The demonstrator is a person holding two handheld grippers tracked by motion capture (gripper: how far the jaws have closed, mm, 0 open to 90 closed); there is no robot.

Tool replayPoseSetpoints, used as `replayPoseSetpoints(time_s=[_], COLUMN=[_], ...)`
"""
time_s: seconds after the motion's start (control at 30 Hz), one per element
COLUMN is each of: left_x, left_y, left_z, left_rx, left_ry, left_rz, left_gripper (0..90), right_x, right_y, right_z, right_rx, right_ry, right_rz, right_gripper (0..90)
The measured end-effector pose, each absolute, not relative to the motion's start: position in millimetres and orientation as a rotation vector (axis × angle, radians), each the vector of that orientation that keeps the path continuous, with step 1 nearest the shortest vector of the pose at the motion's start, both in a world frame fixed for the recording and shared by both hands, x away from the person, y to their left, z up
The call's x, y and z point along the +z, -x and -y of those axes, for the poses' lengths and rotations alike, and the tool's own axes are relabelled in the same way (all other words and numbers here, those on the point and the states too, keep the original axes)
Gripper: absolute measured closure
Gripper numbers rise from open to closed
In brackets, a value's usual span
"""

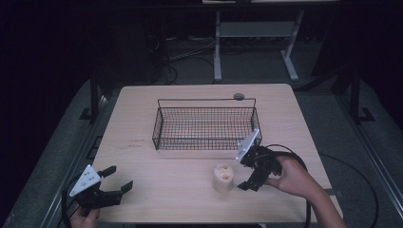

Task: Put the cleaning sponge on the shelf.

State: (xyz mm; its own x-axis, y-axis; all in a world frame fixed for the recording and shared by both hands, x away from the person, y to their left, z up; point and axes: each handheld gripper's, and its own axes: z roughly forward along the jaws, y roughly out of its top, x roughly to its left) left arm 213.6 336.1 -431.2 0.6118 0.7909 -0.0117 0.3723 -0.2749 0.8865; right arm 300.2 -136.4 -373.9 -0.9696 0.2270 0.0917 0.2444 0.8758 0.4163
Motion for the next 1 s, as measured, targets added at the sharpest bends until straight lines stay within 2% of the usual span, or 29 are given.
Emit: replayPoseSetpoints(time_s=[1.0], left_x=[-430.6], left_y=[-213.6], left_z=[-338.4], left_rx=[0.55], left_ry=[-1.868], left_rz=[-0.933], left_gripper=[14.0], right_x=[-383.8], right_y=[-317.9], right_z=[91.4], right_rx=[-0.56], right_ry=[0.336], right_rz=[3.021], right_gripper=[16.0])
